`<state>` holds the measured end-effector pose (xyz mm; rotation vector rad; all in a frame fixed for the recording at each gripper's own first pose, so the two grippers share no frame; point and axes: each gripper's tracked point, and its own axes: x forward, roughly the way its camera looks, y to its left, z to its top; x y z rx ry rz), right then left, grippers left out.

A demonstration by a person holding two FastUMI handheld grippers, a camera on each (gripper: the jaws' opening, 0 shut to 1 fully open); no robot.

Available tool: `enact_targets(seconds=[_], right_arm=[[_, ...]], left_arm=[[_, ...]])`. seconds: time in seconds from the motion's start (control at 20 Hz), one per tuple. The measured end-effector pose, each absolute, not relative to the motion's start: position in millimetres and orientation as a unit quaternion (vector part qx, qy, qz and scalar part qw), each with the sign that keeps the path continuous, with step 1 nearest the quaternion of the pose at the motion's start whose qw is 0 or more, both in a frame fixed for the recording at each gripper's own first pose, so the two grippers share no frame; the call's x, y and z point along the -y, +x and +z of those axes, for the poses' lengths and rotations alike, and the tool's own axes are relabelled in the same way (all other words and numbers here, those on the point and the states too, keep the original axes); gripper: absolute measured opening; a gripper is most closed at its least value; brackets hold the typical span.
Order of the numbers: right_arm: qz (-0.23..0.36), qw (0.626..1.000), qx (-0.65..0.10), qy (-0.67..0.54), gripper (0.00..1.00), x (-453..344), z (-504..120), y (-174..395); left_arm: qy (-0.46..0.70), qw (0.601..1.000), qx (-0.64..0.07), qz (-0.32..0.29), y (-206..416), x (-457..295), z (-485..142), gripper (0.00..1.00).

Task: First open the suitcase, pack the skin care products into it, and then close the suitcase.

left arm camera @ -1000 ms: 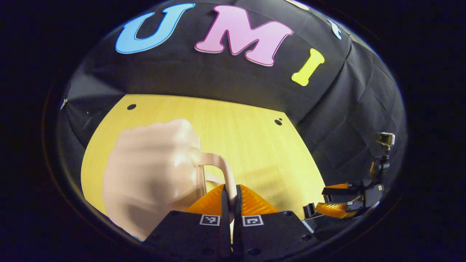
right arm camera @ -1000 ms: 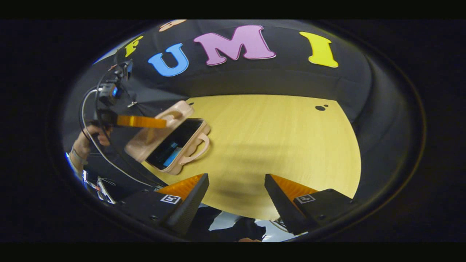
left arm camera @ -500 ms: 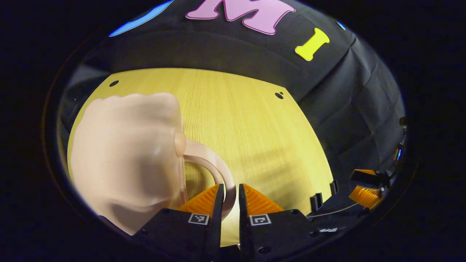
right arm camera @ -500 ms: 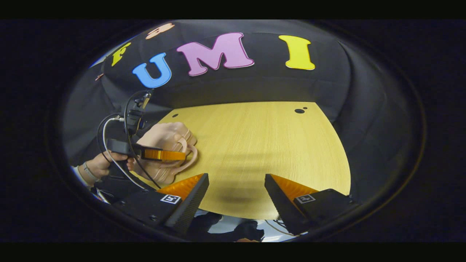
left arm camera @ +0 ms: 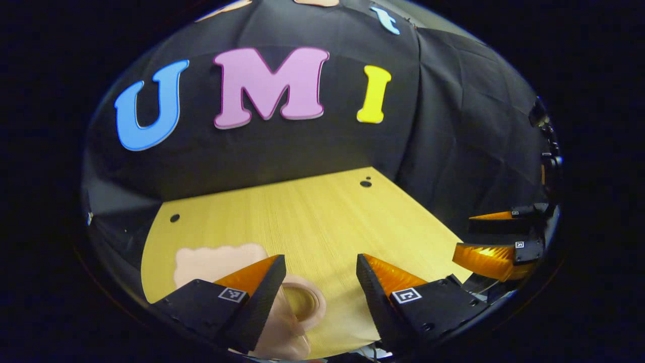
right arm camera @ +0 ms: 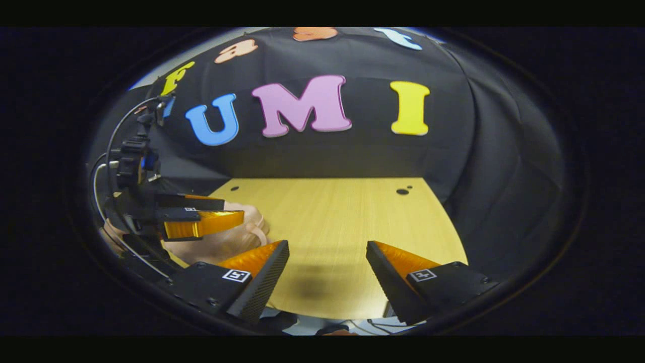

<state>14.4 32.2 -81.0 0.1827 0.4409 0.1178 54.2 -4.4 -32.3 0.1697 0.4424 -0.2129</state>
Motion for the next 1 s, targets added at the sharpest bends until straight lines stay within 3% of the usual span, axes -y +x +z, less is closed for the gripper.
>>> enact_targets(seconds=[0.45, 0.65, 0.75, 0.8, 1.0], right_arm=[[0.023, 0.999, 0.020, 0.043, 0.97, -14, 89, 56], [0.019, 0.998, 0.029, 0.054, 0.98, -13, 90, 57], [0.017, 0.998, 0.029, 0.056, 0.94, -8, 88, 59], [0.012, 0.998, 0.029, 0.051, 0.98, -4, 85, 59], [0.016, 0.999, 0.022, 0.039, 0.98, -2, 79, 58]], left_arm=[[0.061, 0.994, -0.041, -0.075, 38, 10, 109, 0.92], [0.108, 0.993, 0.024, -0.036, 39, -2, 152, 0.91], [0.115, 0.992, 0.030, -0.050, 39, 5, 154, 0.91], [0.115, 0.991, 0.027, -0.058, 39, 10, 153, 0.91], [0.105, 0.991, 0.019, -0.075, 43, 28, 147, 0.91]])
